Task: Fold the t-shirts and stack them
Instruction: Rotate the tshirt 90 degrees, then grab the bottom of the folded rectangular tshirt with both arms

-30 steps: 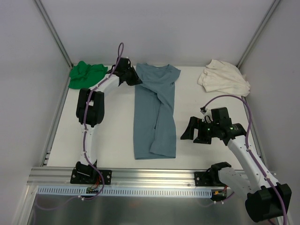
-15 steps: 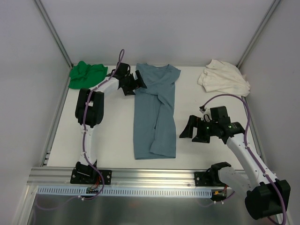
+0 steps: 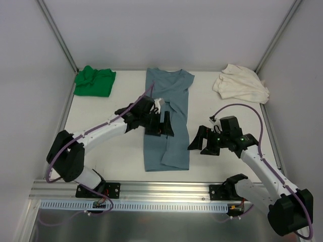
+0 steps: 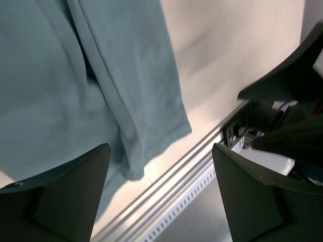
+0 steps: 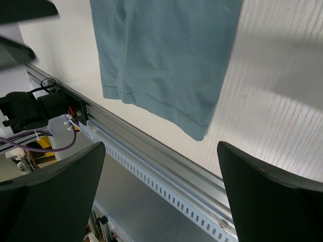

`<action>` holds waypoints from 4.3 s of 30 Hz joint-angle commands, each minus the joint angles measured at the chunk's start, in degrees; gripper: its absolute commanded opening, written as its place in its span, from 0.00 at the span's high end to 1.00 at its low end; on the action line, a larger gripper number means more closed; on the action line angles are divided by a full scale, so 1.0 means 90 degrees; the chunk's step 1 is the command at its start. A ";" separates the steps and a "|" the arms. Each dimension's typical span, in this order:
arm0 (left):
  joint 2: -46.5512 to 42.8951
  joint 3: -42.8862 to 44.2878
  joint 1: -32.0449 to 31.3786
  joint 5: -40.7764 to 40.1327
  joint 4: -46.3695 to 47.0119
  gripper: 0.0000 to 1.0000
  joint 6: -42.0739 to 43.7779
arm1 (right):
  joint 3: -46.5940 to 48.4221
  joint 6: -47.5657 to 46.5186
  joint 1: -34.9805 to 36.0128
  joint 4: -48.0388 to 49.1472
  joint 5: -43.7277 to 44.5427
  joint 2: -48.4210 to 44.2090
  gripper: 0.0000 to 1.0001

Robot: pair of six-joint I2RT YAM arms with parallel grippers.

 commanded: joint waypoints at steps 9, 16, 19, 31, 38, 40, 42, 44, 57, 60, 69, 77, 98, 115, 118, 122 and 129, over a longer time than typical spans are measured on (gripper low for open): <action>-0.1873 -0.2380 -0.1127 -0.1428 -0.0170 0.18 -0.1327 | -0.0026 -0.0038 0.0023 -0.0345 0.0159 -0.0924 0.00; -0.1310 -0.2207 -0.1566 -0.1643 0.0250 0.21 -0.1582 | 0.0023 0.0001 0.0033 -0.0491 0.0178 -0.1158 0.01; -0.0802 -0.1894 -0.1762 -0.1682 0.0338 0.22 -0.1581 | 0.0062 -0.0028 0.0023 -0.0569 0.0198 -0.1178 0.00; 0.0129 -0.1346 -0.2182 -0.1672 0.0622 1.00 -0.1669 | 0.0189 -0.0136 0.0023 -0.0716 0.0266 -0.1158 0.00; -0.0154 -0.1385 -0.2367 -0.1673 0.0514 1.00 -0.1777 | 0.0091 -0.0087 0.0013 -0.0589 0.0198 -0.1129 0.01; -0.0281 -0.1375 -0.2504 -0.1711 0.0436 1.00 -0.1884 | 0.0081 -0.0077 0.0023 -0.0599 0.0208 -0.1158 0.00; -0.0388 -0.1346 -0.2601 -0.1750 0.0397 1.00 -0.1972 | 0.0062 -0.0077 0.0013 -0.0599 0.0208 -0.1178 0.01; -0.0438 -0.1326 -0.2718 -0.1809 0.0358 1.00 -0.2040 | 0.0042 -0.0058 0.0023 -0.0598 0.0198 -0.1198 0.01; -0.0516 -0.1658 -0.3080 -0.2082 0.0183 0.02 -0.2451 | -0.0036 -0.0136 0.0013 -0.0784 0.0208 -0.1412 0.01; -0.0797 -0.1678 -0.3139 -0.2491 -0.0275 0.01 -0.2460 | -0.0104 -0.0165 0.0023 -0.0833 0.0227 -0.1461 0.01; -0.2624 -0.2731 -0.3158 -0.3859 -0.0912 0.01 -0.2421 | -0.1556 0.0420 0.0052 0.0599 -0.0387 -0.1238 0.00; -0.3348 -0.4138 -0.3129 -0.3811 -0.0522 0.01 -0.2782 | -0.2604 0.1074 0.0315 0.2533 -0.0720 -0.0409 0.00; -0.1806 -0.5057 -0.3080 -0.3420 0.1696 0.86 -0.2997 | -0.3024 0.1866 0.1117 0.4899 -0.0671 0.1576 0.90; -0.3299 -0.4530 -0.3295 -0.3098 0.0417 1.00 -0.2997 | -0.3073 0.2159 0.1165 0.1329 -0.0456 -0.2240 1.00; -0.3436 -0.4364 -0.3480 -0.3088 0.0192 1.00 -0.3095 | -0.3161 0.2266 0.1185 0.0839 -0.0505 -0.2915 1.00; -0.3465 -0.4062 -0.3890 -0.3235 0.0026 1.00 -0.3358 | -0.3142 0.2384 0.1185 0.0369 -0.0525 -0.3521 1.00; -0.3202 -0.3739 -0.4359 -0.3440 -0.0033 1.00 -0.3652 | -0.2927 0.2374 0.1185 -0.0071 -0.0720 -0.3844 1.00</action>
